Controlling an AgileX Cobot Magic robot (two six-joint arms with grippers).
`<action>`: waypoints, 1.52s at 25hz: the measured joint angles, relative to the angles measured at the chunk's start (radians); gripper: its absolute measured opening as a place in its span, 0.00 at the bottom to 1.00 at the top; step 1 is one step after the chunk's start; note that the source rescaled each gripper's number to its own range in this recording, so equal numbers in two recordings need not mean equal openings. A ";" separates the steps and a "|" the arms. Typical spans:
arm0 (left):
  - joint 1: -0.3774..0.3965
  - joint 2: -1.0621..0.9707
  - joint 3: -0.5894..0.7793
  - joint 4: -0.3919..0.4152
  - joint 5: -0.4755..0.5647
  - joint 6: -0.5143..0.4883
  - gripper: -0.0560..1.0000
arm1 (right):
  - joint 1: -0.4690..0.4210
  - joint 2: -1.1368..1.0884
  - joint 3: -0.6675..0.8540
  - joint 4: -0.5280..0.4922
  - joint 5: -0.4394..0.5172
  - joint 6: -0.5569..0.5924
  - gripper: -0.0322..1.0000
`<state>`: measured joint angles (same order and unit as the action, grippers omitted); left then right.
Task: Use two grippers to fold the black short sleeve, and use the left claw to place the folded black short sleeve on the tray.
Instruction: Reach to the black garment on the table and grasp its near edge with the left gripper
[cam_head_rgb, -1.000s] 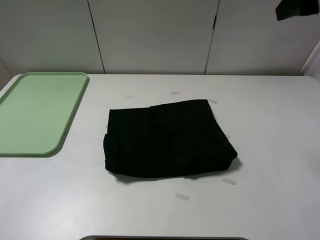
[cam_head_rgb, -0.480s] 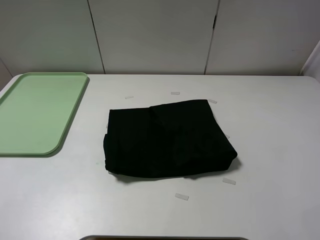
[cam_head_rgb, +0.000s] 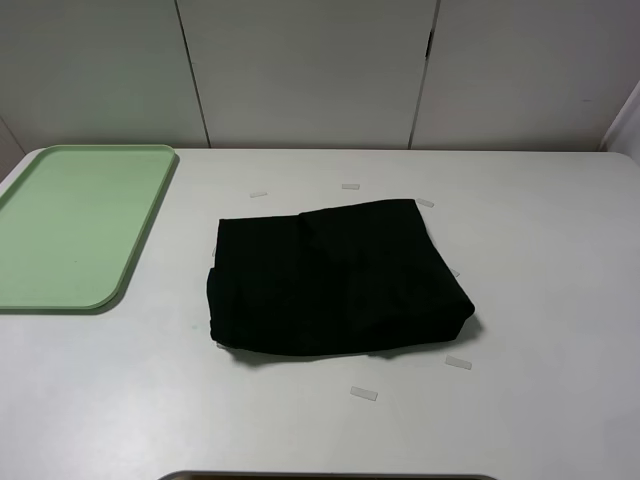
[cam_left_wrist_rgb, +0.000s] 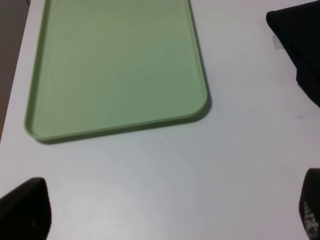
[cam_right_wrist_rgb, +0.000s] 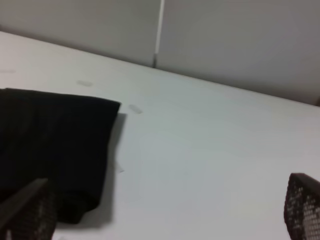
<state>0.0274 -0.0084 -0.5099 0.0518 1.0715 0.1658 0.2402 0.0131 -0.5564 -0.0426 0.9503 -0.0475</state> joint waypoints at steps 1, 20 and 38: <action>0.000 0.000 0.000 0.000 0.000 0.000 1.00 | 0.000 -0.011 0.013 0.008 0.002 0.000 1.00; 0.000 0.000 0.000 0.000 0.000 0.000 1.00 | 0.000 -0.018 0.066 0.052 0.062 0.126 1.00; -0.033 0.000 0.000 0.002 0.000 0.000 1.00 | 0.000 -0.018 0.066 0.055 0.062 0.089 1.00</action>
<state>-0.0053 -0.0084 -0.5099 0.0536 1.0715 0.1658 0.2402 -0.0051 -0.4909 0.0122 1.0119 0.0413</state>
